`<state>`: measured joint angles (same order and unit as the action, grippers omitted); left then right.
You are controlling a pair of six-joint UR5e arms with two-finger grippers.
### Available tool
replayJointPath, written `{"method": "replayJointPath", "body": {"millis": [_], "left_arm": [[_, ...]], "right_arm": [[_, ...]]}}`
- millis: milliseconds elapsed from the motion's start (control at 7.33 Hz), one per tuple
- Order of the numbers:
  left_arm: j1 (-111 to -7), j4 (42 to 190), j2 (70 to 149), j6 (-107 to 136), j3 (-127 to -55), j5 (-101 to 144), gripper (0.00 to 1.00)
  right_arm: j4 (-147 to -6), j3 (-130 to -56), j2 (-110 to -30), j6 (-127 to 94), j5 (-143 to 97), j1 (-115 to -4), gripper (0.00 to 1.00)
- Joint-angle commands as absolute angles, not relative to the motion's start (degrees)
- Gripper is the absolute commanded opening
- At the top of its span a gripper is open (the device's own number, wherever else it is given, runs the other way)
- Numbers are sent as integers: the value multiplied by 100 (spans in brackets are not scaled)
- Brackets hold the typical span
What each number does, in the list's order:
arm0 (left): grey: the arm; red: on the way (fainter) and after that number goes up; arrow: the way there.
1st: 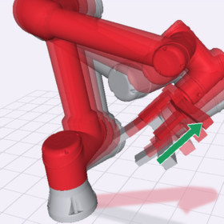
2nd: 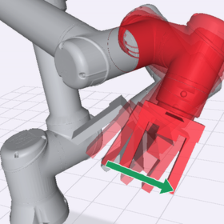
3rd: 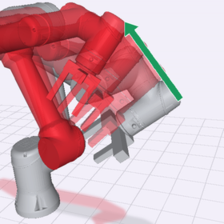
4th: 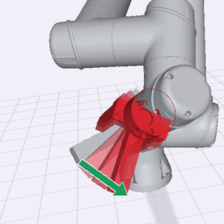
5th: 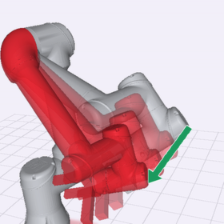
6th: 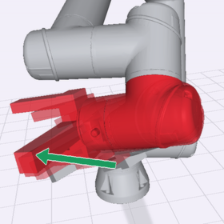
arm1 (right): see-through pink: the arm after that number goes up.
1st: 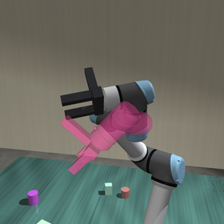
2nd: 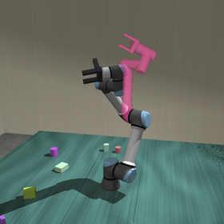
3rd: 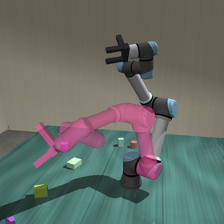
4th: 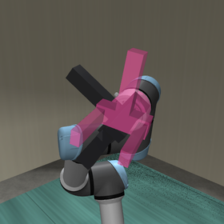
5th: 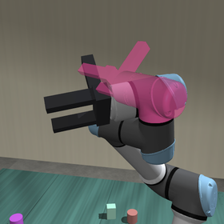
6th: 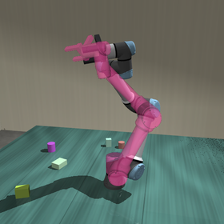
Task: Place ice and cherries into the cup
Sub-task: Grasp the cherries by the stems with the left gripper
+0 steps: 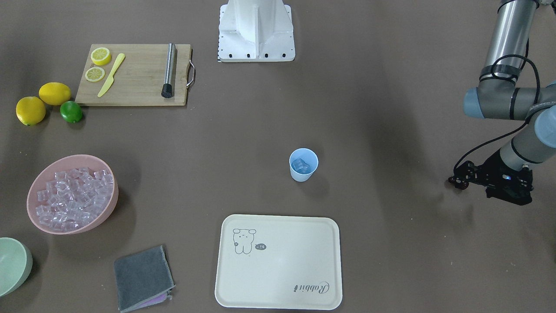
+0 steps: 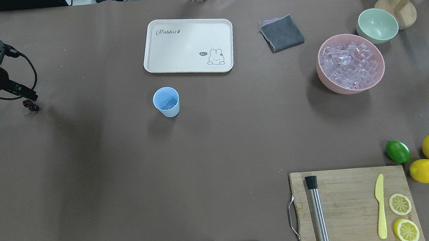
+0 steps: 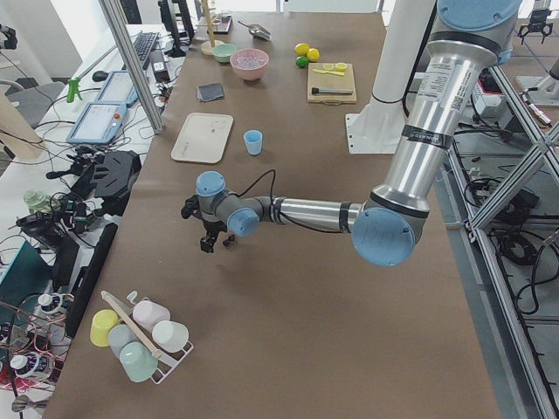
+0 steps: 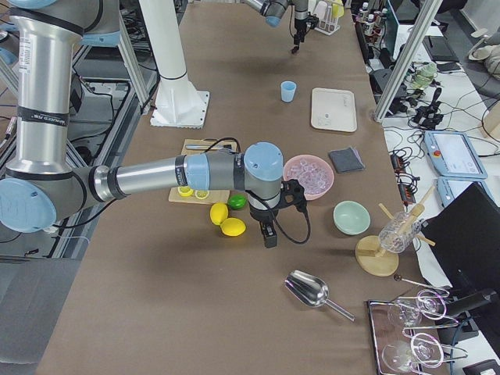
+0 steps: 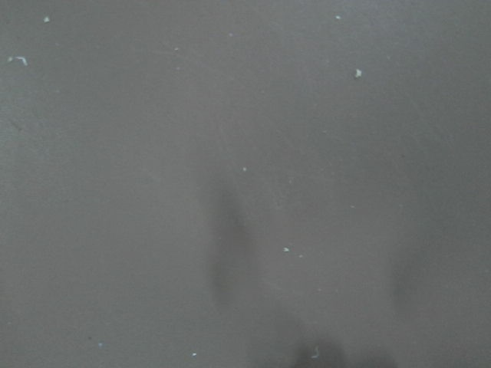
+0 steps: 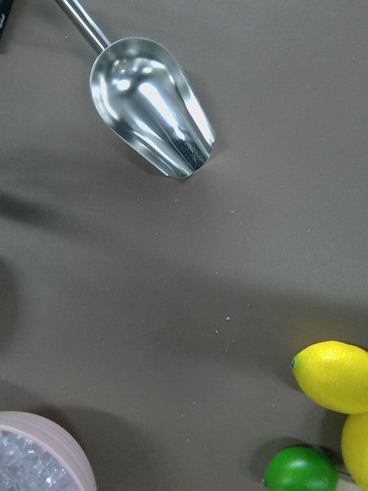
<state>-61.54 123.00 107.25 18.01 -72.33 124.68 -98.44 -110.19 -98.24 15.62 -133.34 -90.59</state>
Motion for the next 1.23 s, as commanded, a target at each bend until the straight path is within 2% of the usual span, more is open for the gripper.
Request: {"method": "replayJointPath", "body": {"millis": [0, 545, 682, 818, 955, 1091], "left_arm": [[-6126, 12357, 10714, 1802, -7260, 12472, 83], [-5951, 12867, 10389, 1976, -7320, 12472, 78], [-5942, 12867, 10389, 2221, -7365, 12472, 69], [-5941, 12876, 10380, 2241, -7365, 12472, 50], [-5941, 12867, 10380, 2241, -7374, 12480, 38], [-5933, 12867, 10380, 2259, -7374, 12472, 32]], "right_arm": [[-9844, -11030, -9826, 1556, -13333, -9035, 100], [-9844, -11039, -9809, 1556, -13342, -9009, 100], [-9844, -11039, -9791, 1556, -13342, -8991, 100], [-9844, -11039, -9774, 1556, -13342, -8983, 100], [-9852, -11048, -9773, 1556, -13342, -8982, 100], [-9853, -11048, -9773, 1556, -13350, -8974, 100]]}}
